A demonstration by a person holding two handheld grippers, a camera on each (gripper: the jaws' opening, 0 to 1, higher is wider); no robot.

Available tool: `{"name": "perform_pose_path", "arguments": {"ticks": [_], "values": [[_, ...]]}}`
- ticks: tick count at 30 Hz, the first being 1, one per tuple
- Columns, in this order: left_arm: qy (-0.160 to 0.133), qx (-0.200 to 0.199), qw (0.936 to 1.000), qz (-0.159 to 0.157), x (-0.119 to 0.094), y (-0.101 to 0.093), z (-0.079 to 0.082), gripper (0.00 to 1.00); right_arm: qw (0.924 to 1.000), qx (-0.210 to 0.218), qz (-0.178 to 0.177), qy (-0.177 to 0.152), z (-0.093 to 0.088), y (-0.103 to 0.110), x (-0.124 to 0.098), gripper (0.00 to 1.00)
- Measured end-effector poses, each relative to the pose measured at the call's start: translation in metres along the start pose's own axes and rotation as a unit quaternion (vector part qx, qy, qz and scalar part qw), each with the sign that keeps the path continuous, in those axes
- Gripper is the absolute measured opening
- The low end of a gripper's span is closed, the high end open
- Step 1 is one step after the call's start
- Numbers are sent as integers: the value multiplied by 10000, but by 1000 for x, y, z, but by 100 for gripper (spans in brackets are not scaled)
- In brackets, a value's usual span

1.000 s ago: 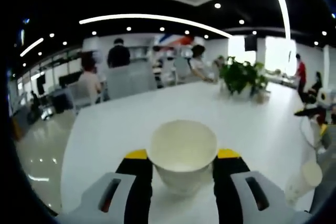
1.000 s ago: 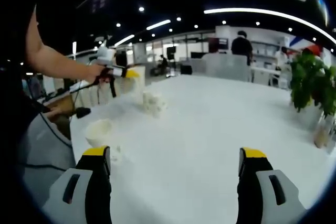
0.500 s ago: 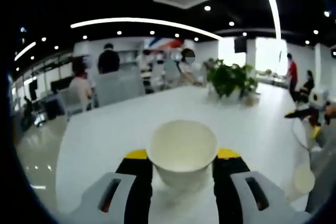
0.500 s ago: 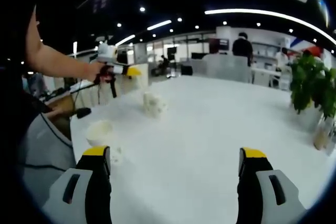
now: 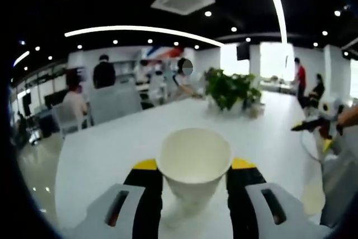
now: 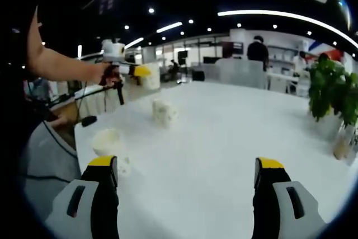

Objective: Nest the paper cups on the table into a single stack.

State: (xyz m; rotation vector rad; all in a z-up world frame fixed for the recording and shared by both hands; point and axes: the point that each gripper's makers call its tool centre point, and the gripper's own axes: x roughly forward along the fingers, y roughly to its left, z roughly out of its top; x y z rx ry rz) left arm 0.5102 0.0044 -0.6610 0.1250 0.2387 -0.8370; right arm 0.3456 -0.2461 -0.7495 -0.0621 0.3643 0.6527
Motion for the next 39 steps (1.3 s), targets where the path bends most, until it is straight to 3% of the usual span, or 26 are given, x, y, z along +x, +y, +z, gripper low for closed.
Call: {"name": "perform_pose_path", "arguments": {"ticks": [39], "values": [[-179,360,9925,-1154,-1,-95,35,43,10000,14,-30,-46,-2,2,-6,100]]}}
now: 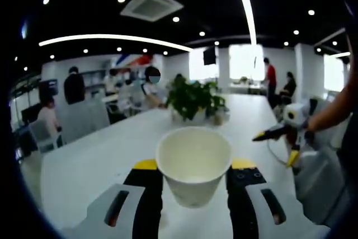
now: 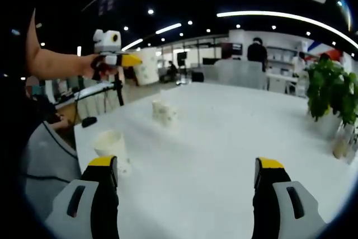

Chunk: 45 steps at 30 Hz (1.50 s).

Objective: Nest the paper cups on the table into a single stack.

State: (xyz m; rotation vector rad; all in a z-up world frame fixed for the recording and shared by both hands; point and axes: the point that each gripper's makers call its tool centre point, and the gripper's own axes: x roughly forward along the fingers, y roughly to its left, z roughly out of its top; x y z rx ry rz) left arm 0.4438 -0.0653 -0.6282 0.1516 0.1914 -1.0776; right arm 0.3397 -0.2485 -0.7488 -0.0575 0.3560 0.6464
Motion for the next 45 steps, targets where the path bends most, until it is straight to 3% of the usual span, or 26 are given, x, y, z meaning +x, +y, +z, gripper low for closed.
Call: {"name": "perform_pose_path", "arguments": {"ticks": [16,31,45], "values": [[-27,90,9994,-343,-2,-34,6,42,10000,-30,-4,-21,2,0,-2,100],[27,180,9976,-672,-9,-71,0,42,10000,-52,-7,-23,3,-1,-4,100],[49,85,9970,-774,-22,-101,-8,42,9999,-32,8,-96,6,0,-3,100]]}}
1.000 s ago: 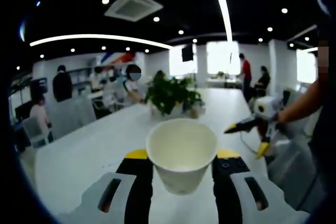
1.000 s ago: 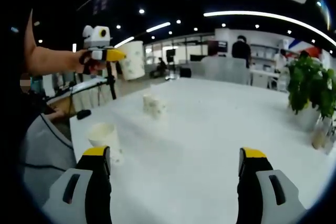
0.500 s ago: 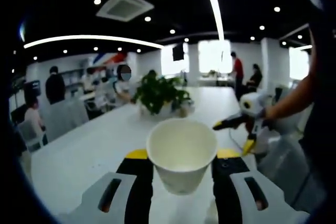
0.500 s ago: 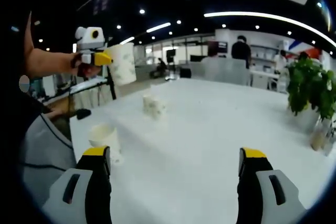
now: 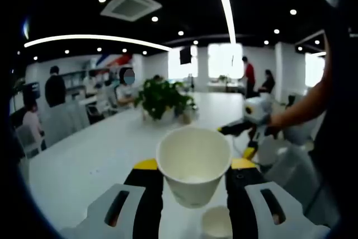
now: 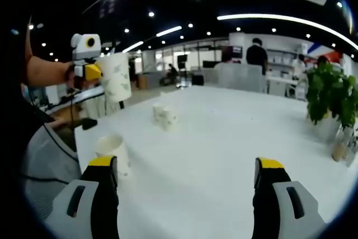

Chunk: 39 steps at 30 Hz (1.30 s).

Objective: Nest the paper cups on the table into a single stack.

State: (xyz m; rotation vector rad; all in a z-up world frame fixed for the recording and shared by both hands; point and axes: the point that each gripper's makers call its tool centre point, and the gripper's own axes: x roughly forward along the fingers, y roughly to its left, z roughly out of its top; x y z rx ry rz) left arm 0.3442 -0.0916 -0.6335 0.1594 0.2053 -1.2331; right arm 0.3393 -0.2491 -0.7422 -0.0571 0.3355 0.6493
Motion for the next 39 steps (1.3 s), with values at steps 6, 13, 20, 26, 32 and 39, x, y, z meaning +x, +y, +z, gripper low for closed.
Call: {"name": "perform_pose_path", "arguments": {"ticks": [6,13,20,26,32,39], "values": [[20,-27,10000,-9,-1,-6,-4,42,10000,10,5,5,-3,0,0,100],[102,-13,9999,-101,-1,-19,-9,42,10000,40,7,-22,-4,2,-1,100],[148,-1,9997,-179,-2,-32,-10,42,10000,63,13,-23,-5,4,-1,100],[203,14,9996,-193,-3,-39,-11,42,10000,67,2,-36,-5,4,-1,100],[233,16,9995,-214,-4,-43,-11,42,10000,73,15,-35,-6,5,0,100],[246,22,9995,-196,-6,-43,-12,42,9999,89,13,-52,-5,5,0,100]]}}
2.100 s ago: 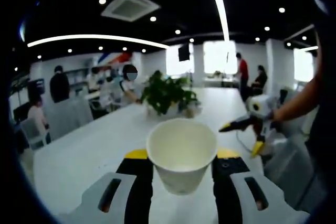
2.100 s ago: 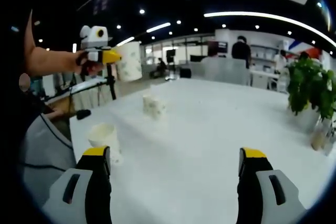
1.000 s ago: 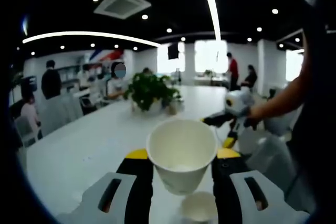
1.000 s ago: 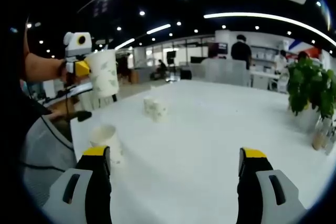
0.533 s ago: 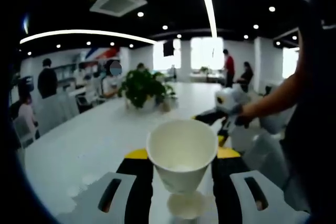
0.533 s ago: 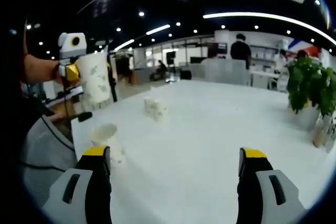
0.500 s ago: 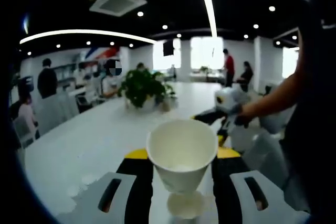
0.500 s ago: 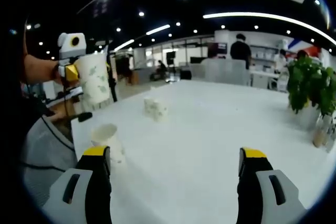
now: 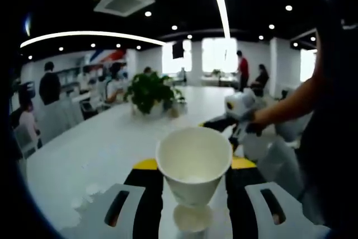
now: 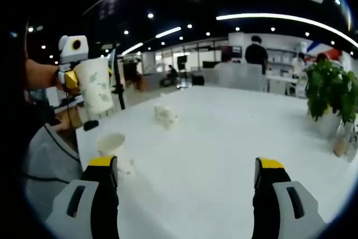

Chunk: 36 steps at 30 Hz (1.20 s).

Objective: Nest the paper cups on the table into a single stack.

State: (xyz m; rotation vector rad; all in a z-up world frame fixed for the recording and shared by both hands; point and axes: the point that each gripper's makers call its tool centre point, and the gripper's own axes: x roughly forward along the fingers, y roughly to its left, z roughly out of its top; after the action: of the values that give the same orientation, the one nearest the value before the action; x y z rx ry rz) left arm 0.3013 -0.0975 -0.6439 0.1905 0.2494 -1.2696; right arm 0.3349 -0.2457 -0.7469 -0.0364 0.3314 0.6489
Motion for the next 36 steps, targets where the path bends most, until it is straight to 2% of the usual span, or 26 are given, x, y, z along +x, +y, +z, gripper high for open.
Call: {"name": "perform_pose_path", "arguments": {"ticks": [22,36], "values": [[5,27,9999,107,-1,1,-11,42,10000,20,2,-2,-2,2,0,100],[-20,-4,9998,175,0,2,-26,41,10000,18,3,12,-1,1,0,100]]}}
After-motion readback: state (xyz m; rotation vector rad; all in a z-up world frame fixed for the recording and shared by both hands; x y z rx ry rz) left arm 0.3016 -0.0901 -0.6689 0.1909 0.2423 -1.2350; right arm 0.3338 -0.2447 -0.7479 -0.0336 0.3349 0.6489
